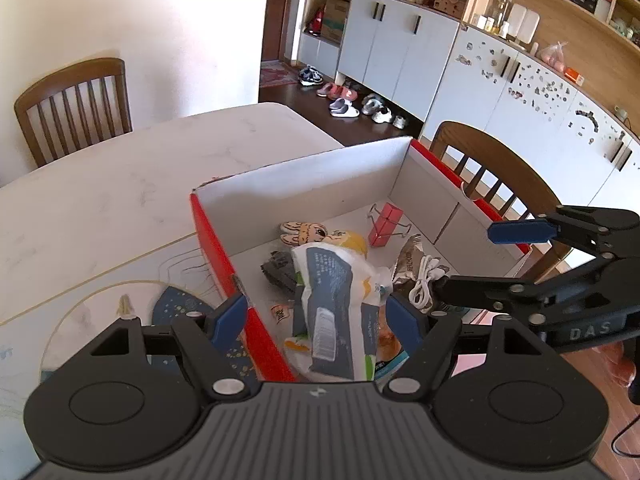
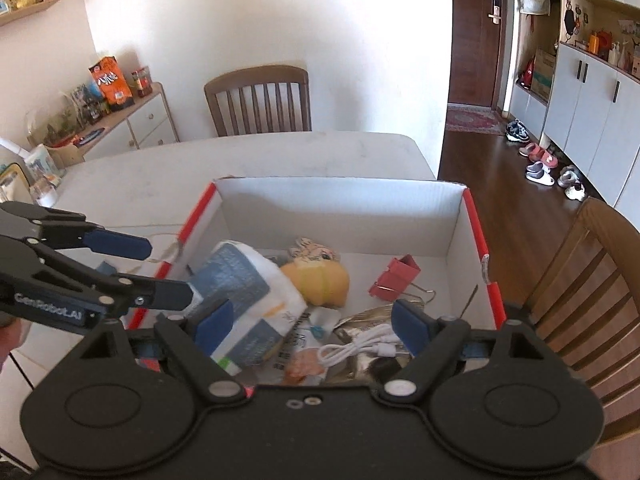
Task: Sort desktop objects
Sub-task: 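Open the left tool to drop the bag while the right tool releases the cable, then withdraw both open tools up and away from the box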
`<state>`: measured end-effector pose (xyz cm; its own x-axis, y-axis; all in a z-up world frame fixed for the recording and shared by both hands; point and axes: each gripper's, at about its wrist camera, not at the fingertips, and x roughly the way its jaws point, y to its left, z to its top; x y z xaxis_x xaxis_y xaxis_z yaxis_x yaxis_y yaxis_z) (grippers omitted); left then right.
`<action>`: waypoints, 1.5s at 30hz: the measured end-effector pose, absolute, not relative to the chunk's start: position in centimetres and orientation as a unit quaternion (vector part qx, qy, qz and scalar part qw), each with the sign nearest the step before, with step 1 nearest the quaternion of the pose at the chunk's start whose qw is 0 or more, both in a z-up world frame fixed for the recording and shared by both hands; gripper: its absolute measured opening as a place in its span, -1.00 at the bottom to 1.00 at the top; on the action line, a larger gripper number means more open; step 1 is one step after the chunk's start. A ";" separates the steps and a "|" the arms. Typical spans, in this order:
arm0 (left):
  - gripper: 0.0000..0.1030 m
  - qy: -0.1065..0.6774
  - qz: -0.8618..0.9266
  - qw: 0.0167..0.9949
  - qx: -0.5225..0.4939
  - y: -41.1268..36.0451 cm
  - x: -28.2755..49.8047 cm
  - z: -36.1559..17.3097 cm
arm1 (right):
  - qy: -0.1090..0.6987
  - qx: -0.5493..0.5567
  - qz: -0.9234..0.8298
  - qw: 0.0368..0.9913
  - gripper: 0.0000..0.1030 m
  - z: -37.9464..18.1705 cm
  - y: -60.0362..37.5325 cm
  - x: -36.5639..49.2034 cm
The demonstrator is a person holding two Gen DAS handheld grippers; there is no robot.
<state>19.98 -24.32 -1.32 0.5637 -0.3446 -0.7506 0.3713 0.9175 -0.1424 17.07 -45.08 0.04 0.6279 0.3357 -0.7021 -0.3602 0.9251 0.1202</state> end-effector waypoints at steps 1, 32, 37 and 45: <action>0.47 0.420 -0.202 0.885 0.014 -24.1 19.8 -1.2 | 0.385 -0.015 0.192 0.903 0.68 0.2 -44.9 16.8; 1.00 0.400 -0.226 0.887 0.045 -19.2 15.6 -0.7 | 0.342 0.022 0.129 0.930 0.99 2.6 -41.1 10.0; 1.00 0.393 -0.232 0.888 0.047 -19.3 15.2 -0.4 | 0.339 0.034 0.117 0.933 0.99 2.9 -41.5 8.6; 1.00 0.390 -0.241 0.887 0.052 -19.6 14.6 -0.2 | 0.337 0.043 0.096 0.935 0.99 2.4 -41.7 7.3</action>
